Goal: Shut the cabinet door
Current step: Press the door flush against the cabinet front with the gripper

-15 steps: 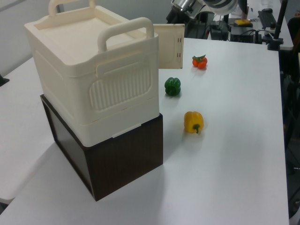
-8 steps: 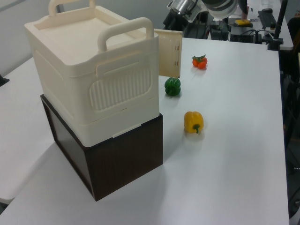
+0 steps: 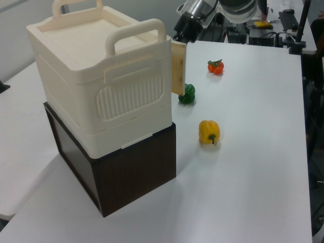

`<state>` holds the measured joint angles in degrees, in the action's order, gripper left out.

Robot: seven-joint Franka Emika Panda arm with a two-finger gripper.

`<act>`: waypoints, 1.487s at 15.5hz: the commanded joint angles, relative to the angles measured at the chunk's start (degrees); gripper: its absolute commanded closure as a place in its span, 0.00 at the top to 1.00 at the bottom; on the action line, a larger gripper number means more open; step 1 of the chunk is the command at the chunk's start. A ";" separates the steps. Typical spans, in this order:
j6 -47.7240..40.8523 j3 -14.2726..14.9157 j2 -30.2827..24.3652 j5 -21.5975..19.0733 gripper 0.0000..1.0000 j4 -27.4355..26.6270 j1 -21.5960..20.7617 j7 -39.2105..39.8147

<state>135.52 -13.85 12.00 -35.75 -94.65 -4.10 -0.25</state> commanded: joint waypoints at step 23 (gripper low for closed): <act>-9.60 -1.81 -5.93 12.08 0.24 -4.05 1.55 -1.33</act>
<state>137.22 -18.34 11.34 -29.01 -95.63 -4.10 -0.41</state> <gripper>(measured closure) 0.890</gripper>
